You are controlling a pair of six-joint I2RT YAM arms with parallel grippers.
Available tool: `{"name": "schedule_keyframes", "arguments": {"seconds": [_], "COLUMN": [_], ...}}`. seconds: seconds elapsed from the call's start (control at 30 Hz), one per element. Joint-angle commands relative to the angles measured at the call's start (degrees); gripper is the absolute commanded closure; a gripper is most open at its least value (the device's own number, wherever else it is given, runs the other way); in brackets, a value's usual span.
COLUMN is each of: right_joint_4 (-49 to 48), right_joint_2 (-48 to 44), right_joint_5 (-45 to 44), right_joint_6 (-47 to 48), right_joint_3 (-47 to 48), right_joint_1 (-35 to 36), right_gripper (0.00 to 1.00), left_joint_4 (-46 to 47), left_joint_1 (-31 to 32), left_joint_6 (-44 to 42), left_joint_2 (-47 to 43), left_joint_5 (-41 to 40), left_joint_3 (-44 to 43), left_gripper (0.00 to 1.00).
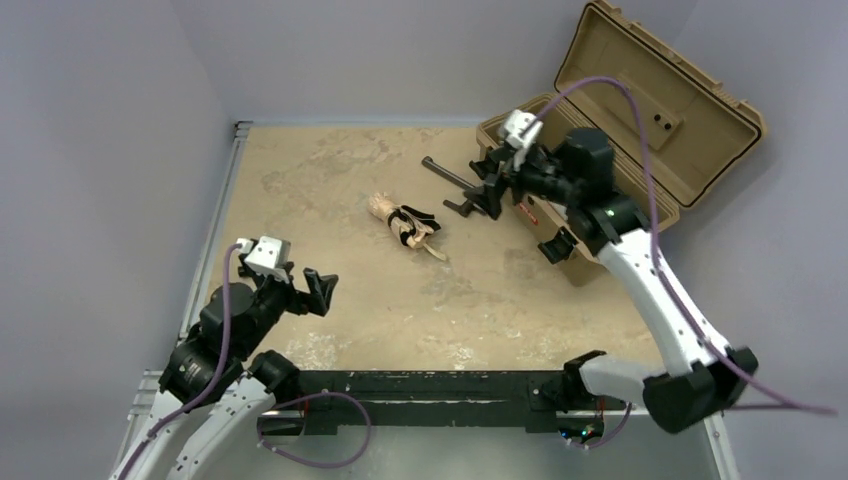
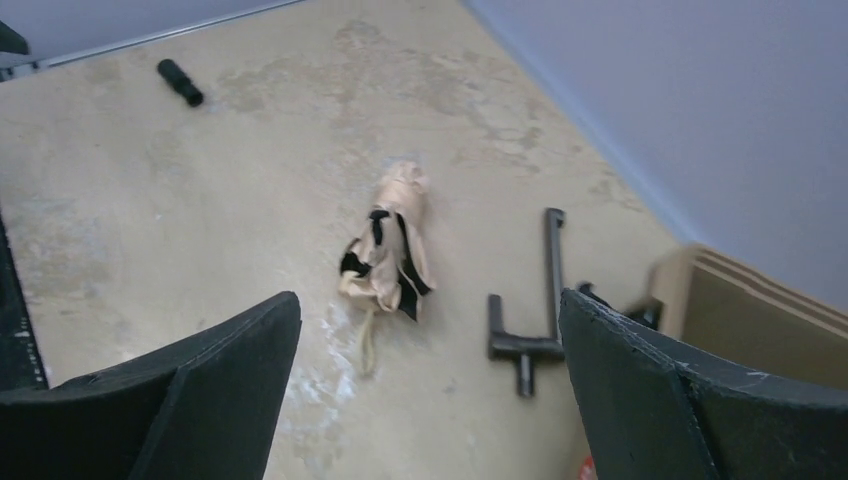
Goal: Put away the umbrella
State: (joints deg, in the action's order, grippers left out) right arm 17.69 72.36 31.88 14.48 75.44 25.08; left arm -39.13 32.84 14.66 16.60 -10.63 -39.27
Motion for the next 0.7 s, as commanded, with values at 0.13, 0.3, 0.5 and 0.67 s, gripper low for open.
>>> {"name": "schedule_keyframes", "arguments": {"seconds": [0.13,0.3,0.5,0.67], "right_joint_4": [0.7,-5.3,-8.1,-14.6], "right_joint_2": [-23.3,-30.7,-35.8,-40.9], "right_joint_5": [6.2,7.9,9.2,1.9], "right_joint_6": [1.7,-3.7,-3.3,-11.0], "right_joint_3": [-12.5,-20.0,-27.7,-35.3], "right_joint_1": [-12.2,-20.5,-24.3,-27.5], "right_gripper": [0.01,0.01,0.01,0.01], "left_joint_4": [0.8,-0.6,3.7,7.8], "left_joint_1": [-0.3,-0.4,-0.4,-0.3], "left_joint_6": [3.7,-2.8,-9.1,-11.7], "left_joint_2": [-2.1,3.1,4.5,3.3], "left_joint_5": [2.7,2.9,2.1,2.8], "left_joint_3": [-5.5,-6.2,-3.4,1.9], "left_gripper": [0.00,0.00,0.01,0.00]}}
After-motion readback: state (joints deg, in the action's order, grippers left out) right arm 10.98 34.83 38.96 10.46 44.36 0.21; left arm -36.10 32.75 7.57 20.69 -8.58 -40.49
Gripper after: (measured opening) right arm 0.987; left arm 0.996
